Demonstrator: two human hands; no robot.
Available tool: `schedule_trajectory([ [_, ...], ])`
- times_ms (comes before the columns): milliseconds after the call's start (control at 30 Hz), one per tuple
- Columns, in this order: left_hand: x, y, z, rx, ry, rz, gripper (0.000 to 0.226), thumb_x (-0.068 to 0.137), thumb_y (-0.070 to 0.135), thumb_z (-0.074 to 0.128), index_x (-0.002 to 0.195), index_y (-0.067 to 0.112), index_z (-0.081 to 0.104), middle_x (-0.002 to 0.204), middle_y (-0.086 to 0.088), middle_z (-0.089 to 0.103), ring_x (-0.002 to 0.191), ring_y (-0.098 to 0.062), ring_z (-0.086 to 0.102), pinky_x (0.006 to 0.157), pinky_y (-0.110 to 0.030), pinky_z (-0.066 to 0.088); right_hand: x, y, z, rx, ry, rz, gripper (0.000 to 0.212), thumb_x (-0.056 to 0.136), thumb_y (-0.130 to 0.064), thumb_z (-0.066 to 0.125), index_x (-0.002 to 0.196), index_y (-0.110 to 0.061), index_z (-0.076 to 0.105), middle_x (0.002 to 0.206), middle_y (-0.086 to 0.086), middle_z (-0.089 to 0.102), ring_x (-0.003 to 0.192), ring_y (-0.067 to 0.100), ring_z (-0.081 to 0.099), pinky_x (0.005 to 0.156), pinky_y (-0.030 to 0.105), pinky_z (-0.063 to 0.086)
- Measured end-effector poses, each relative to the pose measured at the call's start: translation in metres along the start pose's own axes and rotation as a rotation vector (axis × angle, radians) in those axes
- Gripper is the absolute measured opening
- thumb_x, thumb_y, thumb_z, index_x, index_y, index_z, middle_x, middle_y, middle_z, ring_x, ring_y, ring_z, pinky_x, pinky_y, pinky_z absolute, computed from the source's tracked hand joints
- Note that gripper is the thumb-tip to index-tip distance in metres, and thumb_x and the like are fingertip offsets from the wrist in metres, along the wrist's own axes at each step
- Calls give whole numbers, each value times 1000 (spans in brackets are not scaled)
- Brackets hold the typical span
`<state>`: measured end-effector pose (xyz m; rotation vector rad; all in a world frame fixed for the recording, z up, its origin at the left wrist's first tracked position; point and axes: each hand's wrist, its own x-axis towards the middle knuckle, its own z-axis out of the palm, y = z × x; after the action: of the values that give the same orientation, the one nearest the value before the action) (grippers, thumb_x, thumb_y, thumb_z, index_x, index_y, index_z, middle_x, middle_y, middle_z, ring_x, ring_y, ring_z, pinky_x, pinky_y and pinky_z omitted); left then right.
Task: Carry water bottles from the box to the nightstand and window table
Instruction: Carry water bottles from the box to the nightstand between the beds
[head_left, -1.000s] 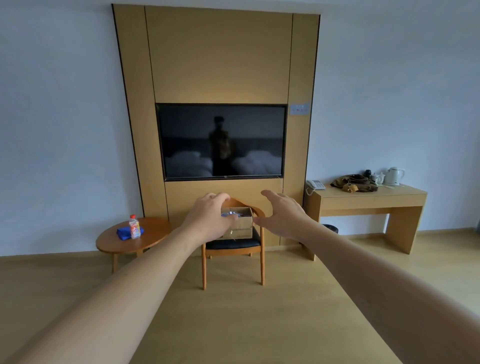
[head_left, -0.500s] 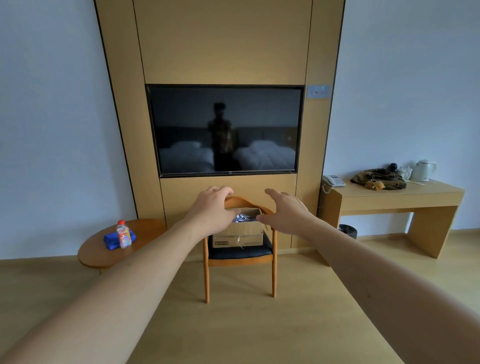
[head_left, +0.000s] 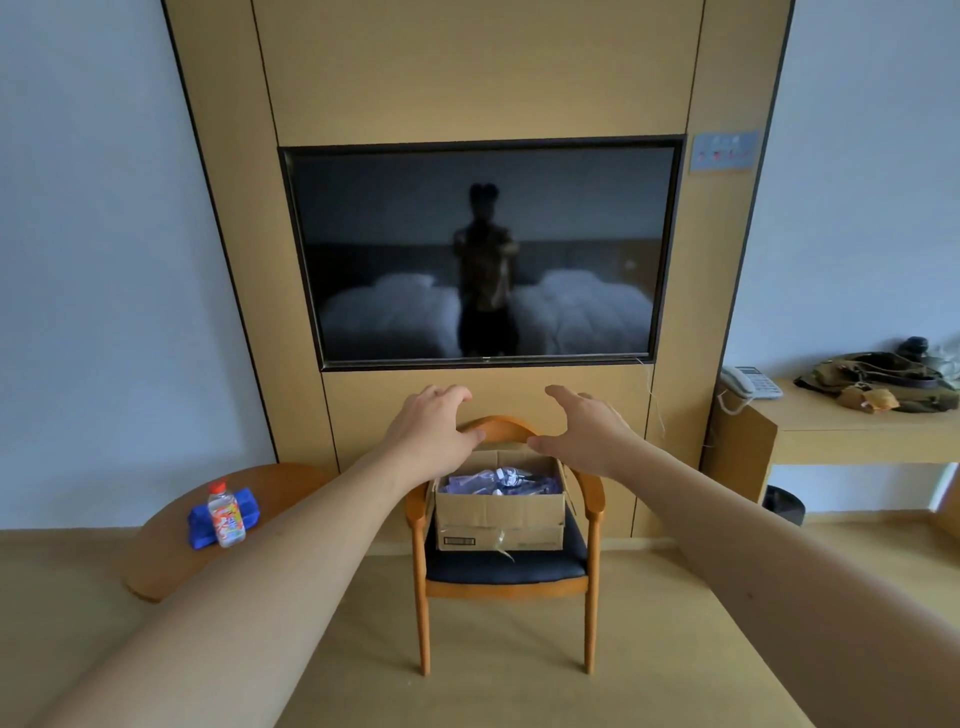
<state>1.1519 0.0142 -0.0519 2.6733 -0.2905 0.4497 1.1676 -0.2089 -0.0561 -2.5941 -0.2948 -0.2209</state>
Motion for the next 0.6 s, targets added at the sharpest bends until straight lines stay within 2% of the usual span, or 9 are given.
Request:
schedule_trajectory([
  [333, 171, -86, 90, -47, -107, 10, 60, 98, 40, 66, 152, 23, 44, 153, -3, 49, 140, -26, 45, 108, -39, 44, 186, 57, 75, -5, -34, 85, 89, 87, -52, 74, 159, -28, 27, 147, 9, 52, 124, 31, 55, 83, 32, 45],
  [600, 315, -151, 142, -81, -178, 1, 57, 98, 41, 66, 149, 24, 47, 150, -4, 50, 138, -27, 45, 108, -40, 42, 327, 81, 131, 13, -91, 199, 86, 88, -51, 73, 158, -28, 28, 142, 9, 54, 122, 31, 56, 96, 40, 52],
])
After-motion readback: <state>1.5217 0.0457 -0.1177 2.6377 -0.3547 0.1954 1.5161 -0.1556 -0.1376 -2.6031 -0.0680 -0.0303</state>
